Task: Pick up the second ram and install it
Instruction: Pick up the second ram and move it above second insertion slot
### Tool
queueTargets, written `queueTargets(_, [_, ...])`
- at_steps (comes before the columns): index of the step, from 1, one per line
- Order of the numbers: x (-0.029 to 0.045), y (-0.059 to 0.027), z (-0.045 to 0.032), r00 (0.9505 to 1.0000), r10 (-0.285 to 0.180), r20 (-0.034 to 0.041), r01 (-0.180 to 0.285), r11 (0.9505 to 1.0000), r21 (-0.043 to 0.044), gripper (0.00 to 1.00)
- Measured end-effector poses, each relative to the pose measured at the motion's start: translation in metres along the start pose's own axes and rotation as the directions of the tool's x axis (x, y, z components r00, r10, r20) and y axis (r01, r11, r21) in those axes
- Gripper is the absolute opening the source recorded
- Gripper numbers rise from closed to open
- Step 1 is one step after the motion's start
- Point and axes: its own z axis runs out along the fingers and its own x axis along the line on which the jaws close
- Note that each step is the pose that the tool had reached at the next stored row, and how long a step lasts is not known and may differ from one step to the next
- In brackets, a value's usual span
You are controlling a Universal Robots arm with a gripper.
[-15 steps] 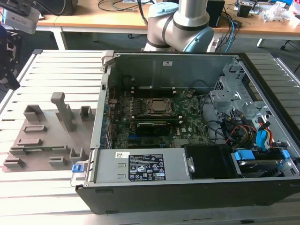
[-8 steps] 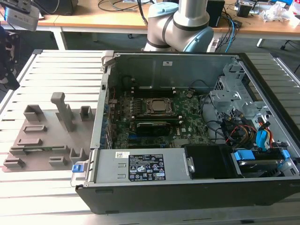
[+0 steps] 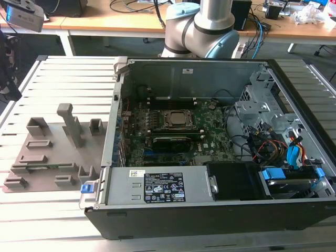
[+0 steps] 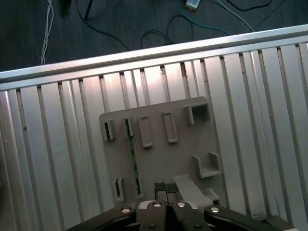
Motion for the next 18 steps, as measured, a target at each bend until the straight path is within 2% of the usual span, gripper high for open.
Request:
queueTargets(5, [0.0000,0.0000,0.0000,0.9978,-0.066,-0.0020,0.066,0.9978,-0.0017,0.11])
queueTargets(12, [0.0000,0.0000,0.0000,0.9879,-0.155,-0.0046,0.155,0.9879,-0.0041,0.11])
queueTargets(15, [0.0000,0.0000,0.0000,0.9772,-0.212,-0.0061,0.212,0.9772,-0.0059,0.11])
queueTargets(17, [0.0000,0.0000,0.0000,0.9724,-0.233,-0.0067,0.233,0.9724,-0.0066,0.11])
queueTargets(18, [0.0000,0.0000,0.0000,0.9664,-0.257,-0.0073,0.257,0.9664,-0.0073,0.11])
